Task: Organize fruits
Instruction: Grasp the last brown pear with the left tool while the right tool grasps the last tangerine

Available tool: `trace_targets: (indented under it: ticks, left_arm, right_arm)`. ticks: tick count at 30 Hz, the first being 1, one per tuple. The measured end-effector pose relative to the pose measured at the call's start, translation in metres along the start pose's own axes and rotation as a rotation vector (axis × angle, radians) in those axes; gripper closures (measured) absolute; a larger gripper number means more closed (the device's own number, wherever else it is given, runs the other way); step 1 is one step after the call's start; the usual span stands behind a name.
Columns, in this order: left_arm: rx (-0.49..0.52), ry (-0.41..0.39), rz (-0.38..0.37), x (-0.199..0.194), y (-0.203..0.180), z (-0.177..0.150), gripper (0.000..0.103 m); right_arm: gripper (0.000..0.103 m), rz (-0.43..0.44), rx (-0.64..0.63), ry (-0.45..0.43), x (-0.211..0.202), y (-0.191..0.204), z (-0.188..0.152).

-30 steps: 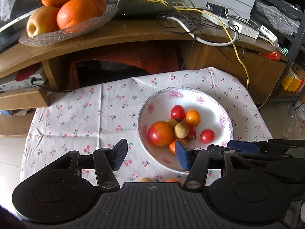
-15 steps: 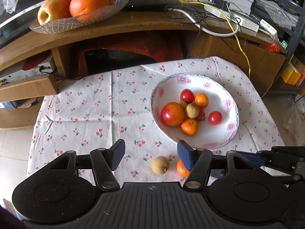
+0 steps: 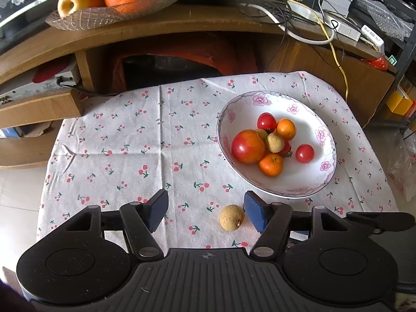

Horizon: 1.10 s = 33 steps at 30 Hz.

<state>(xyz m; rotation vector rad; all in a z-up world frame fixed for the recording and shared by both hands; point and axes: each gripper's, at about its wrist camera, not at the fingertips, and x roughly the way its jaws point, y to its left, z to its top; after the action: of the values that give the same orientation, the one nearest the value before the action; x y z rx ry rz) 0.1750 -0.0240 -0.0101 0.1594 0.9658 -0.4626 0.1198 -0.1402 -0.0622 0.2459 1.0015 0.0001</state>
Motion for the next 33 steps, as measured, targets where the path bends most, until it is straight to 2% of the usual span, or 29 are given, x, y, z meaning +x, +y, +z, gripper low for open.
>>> trace_targets:
  ticks: [8,10,11,18,23,25,28,30,33]
  left_arm:
    - [0.01,0.018,0.002,0.008,-0.002,-0.001,0.031]
    - [0.013,0.026,0.005,0.011,-0.002,-0.002,0.031]
    - [0.012,0.031,0.004,0.013,-0.001,-0.003,0.031]
    - [-0.018,0.079,-0.038,0.026,-0.004,-0.007,0.032]
    - [-0.02,0.117,-0.061,0.041,-0.014,-0.01,0.043]
    - [-0.001,0.134,-0.044,0.048,-0.02,-0.013,0.054]
    - [0.023,0.134,-0.019,0.052,-0.026,-0.017,0.058]
    - [0.013,0.13,-0.033,0.051,-0.027,-0.016,0.062]
    - [0.025,0.129,-0.023,0.052,-0.029,-0.017,0.062]
  right_arm:
    - [0.065,0.028,0.0,-0.017,0.014,-0.001,0.005]
    - [0.072,0.035,-0.011,-0.009,0.013,0.0,0.005]
    - [0.073,0.04,-0.017,-0.005,0.013,0.001,0.005]
    - [0.074,0.007,-0.048,-0.004,-0.002,-0.005,-0.005]
    - [0.074,-0.016,-0.031,-0.013,-0.019,-0.018,-0.012]
    - [0.074,-0.024,-0.021,-0.009,-0.025,-0.025,-0.017]
    - [0.074,-0.035,-0.016,-0.007,-0.027,-0.031,-0.021]
    - [0.074,-0.037,-0.01,-0.005,-0.028,-0.035,-0.022]
    - [0.074,-0.031,-0.015,-0.007,-0.029,-0.036,-0.021]
